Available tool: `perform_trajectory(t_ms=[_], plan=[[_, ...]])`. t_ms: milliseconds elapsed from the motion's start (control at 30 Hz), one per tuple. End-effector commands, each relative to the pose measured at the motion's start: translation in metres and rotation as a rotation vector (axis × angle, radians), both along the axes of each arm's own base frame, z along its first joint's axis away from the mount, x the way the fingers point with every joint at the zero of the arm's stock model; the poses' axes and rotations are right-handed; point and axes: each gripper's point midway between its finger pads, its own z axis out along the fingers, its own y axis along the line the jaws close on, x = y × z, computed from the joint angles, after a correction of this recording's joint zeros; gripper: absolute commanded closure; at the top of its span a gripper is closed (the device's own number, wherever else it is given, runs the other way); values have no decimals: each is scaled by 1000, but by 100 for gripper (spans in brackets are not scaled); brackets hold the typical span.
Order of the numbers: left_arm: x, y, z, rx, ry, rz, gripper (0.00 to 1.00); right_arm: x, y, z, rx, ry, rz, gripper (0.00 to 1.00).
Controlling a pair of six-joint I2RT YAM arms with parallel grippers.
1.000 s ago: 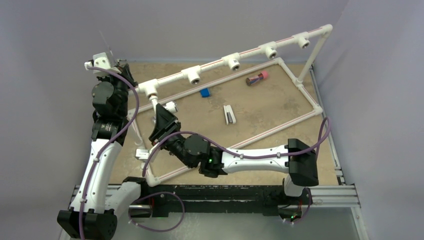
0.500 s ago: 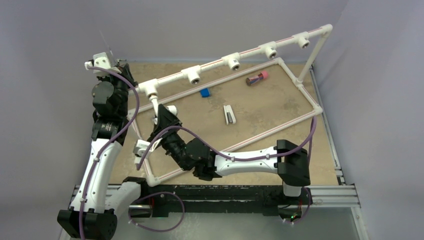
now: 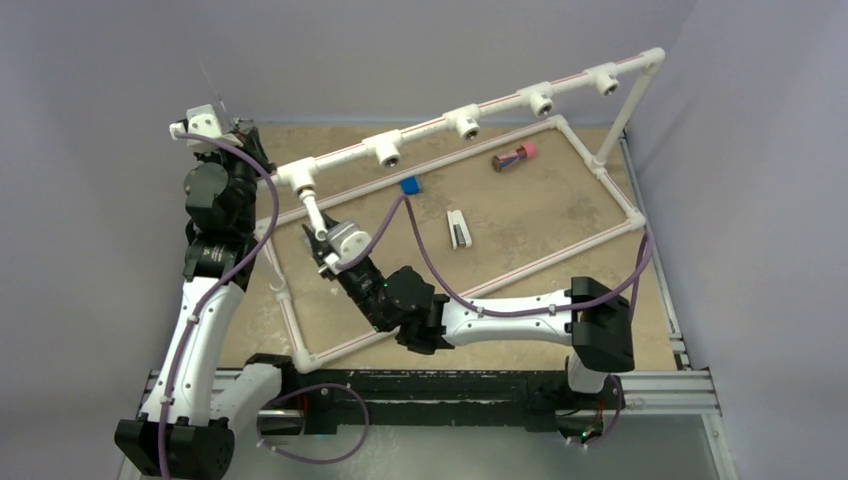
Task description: Install the water faucets
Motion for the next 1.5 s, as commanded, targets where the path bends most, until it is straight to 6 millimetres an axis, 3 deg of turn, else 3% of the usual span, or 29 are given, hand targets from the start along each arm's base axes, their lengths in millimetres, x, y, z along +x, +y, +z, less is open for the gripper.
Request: perform_trajectory(t_ms=[0,167,433,567,633,800,1000,1233,1367,1467], plan=[[-8,-24,-119,12,396,-118,100,-23,-4,44,574,343,268,100],[-8,-24,-119,12,396,-122,100,-29,-17,53,894,562,390,100],[-9,-24,-118,10,391,-123,100,-25,-32,67,1229,790,590,100],[-9,-25,-118,8,390,-127,100,-25,-35,71,1304,880,680,100],[-9,-25,-117,8,389,-128,100,-27,-36,74,1309,886,695,91],[-9,-25,-117,8,389,-128,100,-28,-37,65,1273,902,668,56],[-9,-25,-117,8,389,-127,100,-27,-44,53,1206,893,606,34],[-9,-25,-119,10,393,-124,100,-26,-57,44,1092,858,516,21],[-9,-24,-119,11,394,-122,100,-18,-72,34,1003,799,418,18],[-8,-24,-119,10,395,-121,100,-16,-85,45,874,647,358,18]])
